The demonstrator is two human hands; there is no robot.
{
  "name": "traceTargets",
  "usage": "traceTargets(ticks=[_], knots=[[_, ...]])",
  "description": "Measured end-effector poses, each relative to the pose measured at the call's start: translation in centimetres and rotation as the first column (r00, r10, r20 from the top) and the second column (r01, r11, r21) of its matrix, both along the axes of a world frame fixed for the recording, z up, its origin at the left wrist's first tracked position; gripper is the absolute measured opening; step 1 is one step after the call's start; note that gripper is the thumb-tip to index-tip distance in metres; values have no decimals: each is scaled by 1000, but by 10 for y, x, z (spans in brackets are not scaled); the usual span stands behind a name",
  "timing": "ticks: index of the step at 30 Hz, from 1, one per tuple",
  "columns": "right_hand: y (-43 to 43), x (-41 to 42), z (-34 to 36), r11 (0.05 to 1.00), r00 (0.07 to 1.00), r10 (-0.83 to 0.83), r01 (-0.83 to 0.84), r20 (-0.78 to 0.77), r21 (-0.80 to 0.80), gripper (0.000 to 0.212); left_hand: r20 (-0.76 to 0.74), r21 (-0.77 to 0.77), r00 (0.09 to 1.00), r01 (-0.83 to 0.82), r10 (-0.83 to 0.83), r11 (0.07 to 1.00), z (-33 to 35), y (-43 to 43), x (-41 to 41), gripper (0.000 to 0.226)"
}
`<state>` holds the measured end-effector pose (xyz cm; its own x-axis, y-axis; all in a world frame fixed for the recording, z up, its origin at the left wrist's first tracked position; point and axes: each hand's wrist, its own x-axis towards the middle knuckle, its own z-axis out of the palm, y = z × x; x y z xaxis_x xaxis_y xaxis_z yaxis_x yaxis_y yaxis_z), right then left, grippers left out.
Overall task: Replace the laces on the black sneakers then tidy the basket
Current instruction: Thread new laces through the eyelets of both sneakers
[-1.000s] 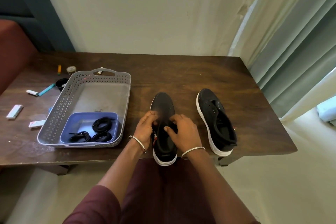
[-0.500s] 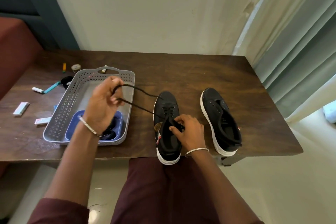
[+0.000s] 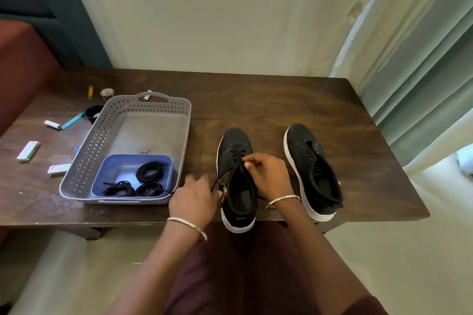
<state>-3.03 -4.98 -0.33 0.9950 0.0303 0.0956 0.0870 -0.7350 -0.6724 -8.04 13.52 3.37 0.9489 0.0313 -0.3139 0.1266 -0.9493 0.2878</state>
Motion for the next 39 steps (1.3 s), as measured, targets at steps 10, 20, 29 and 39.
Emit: traceTargets(ticks=[10, 20, 29, 39], knots=[[4, 16, 8, 933, 978, 193, -157, 81, -324, 23, 293, -334, 936, -92, 196, 938, -23, -41, 34, 14], [10, 29, -8, 731, 823, 466, -150, 326, -666, 16, 48, -564, 934, -267, 354, 781, -34, -24, 45, 22], [6, 23, -21, 693, 866, -194, 454, -461, 560, 15, 40, -504, 935, -286, 353, 815, -30, -26, 46, 25], [10, 14, -5, 781, 860, 369, -81, 353, -619, 19, 23, -493, 940, -284, 339, 822, -33, -24, 47, 18]])
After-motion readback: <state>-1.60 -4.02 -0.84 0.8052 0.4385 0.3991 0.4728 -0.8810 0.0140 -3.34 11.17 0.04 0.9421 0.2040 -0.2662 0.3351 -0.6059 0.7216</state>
